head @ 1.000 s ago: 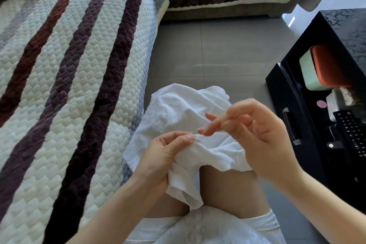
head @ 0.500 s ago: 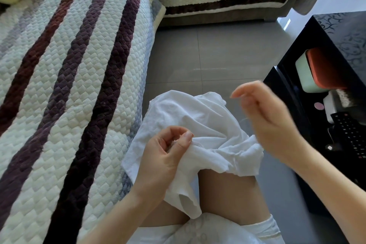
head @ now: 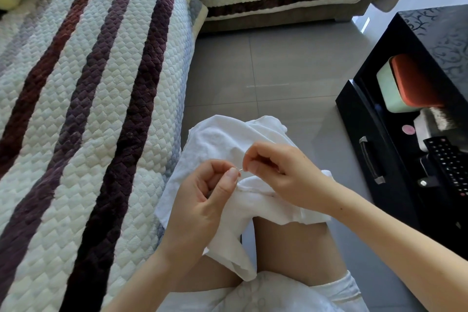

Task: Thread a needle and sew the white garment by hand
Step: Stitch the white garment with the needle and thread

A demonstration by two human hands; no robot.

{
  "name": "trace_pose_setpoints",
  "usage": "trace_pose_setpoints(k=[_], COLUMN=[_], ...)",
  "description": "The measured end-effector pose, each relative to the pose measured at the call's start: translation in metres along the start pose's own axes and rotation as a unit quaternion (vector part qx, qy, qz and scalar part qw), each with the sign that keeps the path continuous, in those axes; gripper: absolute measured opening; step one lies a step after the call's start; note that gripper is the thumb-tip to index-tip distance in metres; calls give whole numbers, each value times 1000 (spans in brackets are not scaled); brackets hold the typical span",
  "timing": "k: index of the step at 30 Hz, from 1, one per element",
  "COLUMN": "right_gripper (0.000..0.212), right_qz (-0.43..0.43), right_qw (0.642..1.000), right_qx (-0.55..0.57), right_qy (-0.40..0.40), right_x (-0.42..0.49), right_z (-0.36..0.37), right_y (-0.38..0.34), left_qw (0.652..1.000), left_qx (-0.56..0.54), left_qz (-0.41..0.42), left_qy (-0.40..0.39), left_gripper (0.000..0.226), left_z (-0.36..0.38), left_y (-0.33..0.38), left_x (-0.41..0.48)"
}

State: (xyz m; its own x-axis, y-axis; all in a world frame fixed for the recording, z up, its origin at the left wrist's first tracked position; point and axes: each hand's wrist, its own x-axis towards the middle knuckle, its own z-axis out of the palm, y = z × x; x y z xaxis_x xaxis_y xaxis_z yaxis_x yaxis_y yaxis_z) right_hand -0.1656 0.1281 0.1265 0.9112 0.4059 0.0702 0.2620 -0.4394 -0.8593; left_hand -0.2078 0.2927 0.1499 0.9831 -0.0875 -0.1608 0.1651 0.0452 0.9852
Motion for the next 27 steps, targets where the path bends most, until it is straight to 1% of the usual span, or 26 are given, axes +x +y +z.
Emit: trace_pose_setpoints(k=[4, 8, 12, 17, 20, 24, 27], right_gripper=[12, 11, 14, 13, 12, 8, 22], right_qz=[19, 24, 31, 45, 58, 80, 85], right_qw=[995, 990, 983, 968, 951, 918, 887], right_qx=[93, 130, 178, 242, 299, 389, 454], right_qy=[-29, -44, -45, -52, -47, -1, -5], right_x=[-1, -3, -4, -7, -10, -10, -10], right_z=[0, 2, 3, 1, -4, -8, -11], right_y=[0, -3, -5, -9, -13, -19, -22], left_qw=[1000, 998, 992, 989, 988, 991, 993], left_qx=[-15, -51, -99, -114, -113, -80, -59], left_qz=[-14, -39, -79, -97, -107, -107, -99], left_qy=[-1, -5, 3, -1, -1, -3, -7], left_gripper=[14, 17, 14, 14, 12, 10, 9], left_z=[-1, 0, -2, -1, -1, 2, 3], left_y=[1, 3, 3, 4, 3, 2, 0], left_x=[0, 1, 1, 2, 2, 1, 1])
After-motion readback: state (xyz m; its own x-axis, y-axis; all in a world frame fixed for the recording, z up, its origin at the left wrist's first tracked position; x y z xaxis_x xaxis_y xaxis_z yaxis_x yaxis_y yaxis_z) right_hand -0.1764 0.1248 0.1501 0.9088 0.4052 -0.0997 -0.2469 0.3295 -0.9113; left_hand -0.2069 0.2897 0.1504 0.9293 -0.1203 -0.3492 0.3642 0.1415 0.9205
